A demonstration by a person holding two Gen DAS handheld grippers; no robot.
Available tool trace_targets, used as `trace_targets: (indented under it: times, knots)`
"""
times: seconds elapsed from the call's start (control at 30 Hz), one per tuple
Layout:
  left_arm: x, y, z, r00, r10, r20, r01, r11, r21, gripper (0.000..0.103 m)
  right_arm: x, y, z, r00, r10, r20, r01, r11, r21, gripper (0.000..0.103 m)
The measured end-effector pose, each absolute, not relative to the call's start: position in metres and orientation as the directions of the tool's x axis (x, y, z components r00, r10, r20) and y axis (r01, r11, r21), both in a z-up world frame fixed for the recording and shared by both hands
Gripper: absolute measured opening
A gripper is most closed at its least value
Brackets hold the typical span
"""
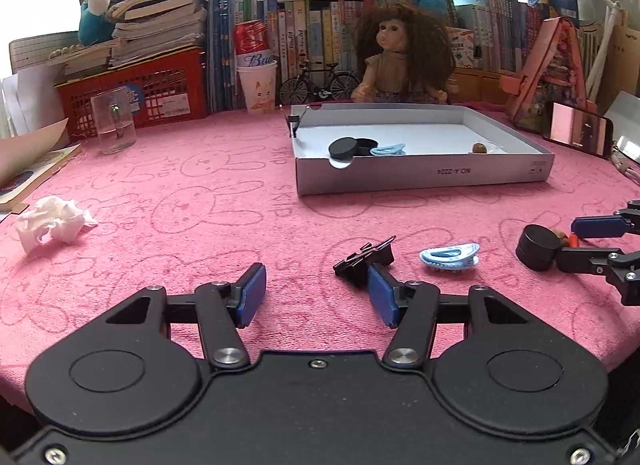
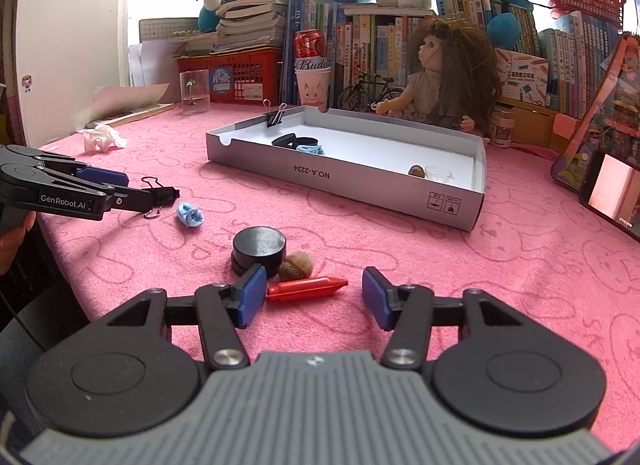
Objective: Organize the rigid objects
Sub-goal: 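Grasp the black binder clip with the left tool while the right tool approaches a red crayon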
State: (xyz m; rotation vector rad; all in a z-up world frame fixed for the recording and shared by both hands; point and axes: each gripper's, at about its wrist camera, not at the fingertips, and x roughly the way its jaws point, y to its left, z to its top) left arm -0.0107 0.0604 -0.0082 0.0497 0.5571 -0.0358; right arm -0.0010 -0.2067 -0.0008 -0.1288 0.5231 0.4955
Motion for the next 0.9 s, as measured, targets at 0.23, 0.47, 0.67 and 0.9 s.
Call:
trace_targets:
  times: [0.23,0.47,0.67,0.9]
  knots:
    - [-0.015,0.058,-0.005,0.863,-0.065,-0.501,0.087,0.996,0.021,0.057,-0.004,-0.209,-0.001,0.766,0.403,-0.501,-0.454,0.890,0.022,0.065]
    - [-0.012,0.047,-0.007,0.858,-0.057,-0.511,0.085,0.996,0.032,0.057,-0.002,-0.208,-0.002,0.765,0.404,-0.502,-0.457,0.889,0.020,0.065]
    - [-0.008,0.063,-0.010,0.851,-0.008,-0.525,0.022,1.000,0.020,0.057,-0.002,-0.207,-0.002,0.768,0.401,-0.500,-0.454,0.891,0.018,0.065]
    - [-0.002,0.072,-0.010,0.849,0.065,-0.525,-0.052,0.998,0.039,0.058,-0.003,-0.207,-0.002,0.770,0.399,-0.498,-0.450,0.893,0.019,0.062]
